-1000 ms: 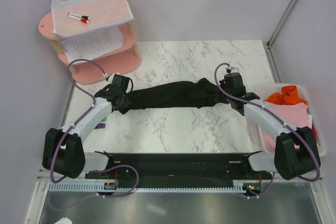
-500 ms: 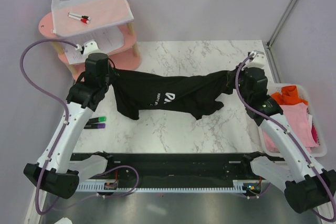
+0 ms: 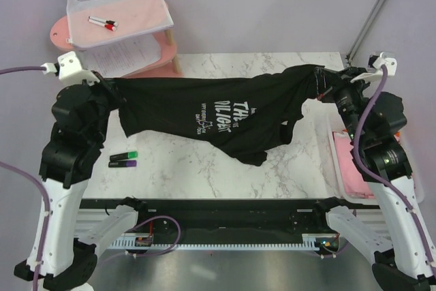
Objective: Fold and stack the t-shirts
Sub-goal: Flatten out the tshirt
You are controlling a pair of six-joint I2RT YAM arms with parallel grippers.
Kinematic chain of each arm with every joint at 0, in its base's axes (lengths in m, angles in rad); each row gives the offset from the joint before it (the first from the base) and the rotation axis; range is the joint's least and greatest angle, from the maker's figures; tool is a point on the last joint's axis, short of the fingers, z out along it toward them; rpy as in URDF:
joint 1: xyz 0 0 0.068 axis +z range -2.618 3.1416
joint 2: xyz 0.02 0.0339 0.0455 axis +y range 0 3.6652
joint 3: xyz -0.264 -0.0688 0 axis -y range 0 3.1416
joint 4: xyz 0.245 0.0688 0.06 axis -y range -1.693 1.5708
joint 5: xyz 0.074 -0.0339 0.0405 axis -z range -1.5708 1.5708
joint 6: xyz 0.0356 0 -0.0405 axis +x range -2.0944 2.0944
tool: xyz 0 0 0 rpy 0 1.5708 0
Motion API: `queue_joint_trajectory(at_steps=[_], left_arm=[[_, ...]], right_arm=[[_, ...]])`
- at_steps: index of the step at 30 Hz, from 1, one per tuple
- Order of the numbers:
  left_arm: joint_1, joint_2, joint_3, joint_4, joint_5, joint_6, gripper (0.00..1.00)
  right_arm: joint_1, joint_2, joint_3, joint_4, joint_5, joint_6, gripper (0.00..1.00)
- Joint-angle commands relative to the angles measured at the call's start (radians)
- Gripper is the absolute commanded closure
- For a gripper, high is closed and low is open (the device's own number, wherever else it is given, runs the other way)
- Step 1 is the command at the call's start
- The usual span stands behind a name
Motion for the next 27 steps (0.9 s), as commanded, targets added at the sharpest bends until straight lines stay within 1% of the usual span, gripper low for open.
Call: queue_joint_trajectory(at_steps=[1, 7, 10, 12, 15, 18, 19, 21, 22, 23, 25, 27], left_arm=[[0.005, -0.03, 0.07, -0.04, 0.024, 0.072, 0.98], [0.005, -0.051, 0.143, -0.071, 0.059, 0.082, 0.98], [0.006, -0.036, 0.185, -0.076, 0.061, 0.092, 0.98], [0.006, -0.012, 0.202, -0.079, 0.058, 0.097, 0.98], [0.005, 0.056, 0.199, -0.09, 0.056, 0.092, 0.98], [0.005, 0.132, 0.162, -0.087, 0.056, 0.075, 0.98], [0.005, 0.158, 0.153, -0.085, 0.057, 0.066, 0.98], [0.005, 0.223, 0.127, -0.086, 0.07, 0.062, 0.98], [0.006, 0.241, 0.12, -0.085, 0.074, 0.053, 0.98], [0.005, 0.272, 0.108, -0.085, 0.077, 0.049, 0.98], [0.005, 0.284, 0.091, -0.08, 0.081, 0.036, 0.98], [0.005, 0.285, 0.067, -0.073, 0.076, 0.031, 0.98]], right_arm=[[0.001, -0.029, 0.088, -0.048, -0.075, -0.006, 1.0], [0.001, -0.047, 0.166, -0.097, -0.091, -0.007, 1.0], [0.001, -0.038, 0.182, -0.102, -0.069, -0.018, 1.0], [0.001, -0.021, 0.168, -0.1, -0.025, -0.02, 1.0], [0.001, 0.049, 0.134, -0.096, 0.018, -0.023, 1.0], [-0.001, 0.164, 0.085, -0.064, 0.02, -0.027, 1.0], [0.001, 0.234, 0.073, -0.047, 0.011, -0.027, 1.0], [0.001, 0.314, 0.056, -0.022, 0.006, -0.018, 1.0], [0.001, 0.4, 0.062, -0.021, -0.012, -0.011, 1.0], [0.001, 0.445, 0.089, -0.022, -0.025, -0.006, 1.0], [0.001, 0.523, 0.108, -0.017, -0.061, 0.0, 1.0], [-0.001, 0.536, 0.096, 0.015, -0.088, 0.009, 1.0]])
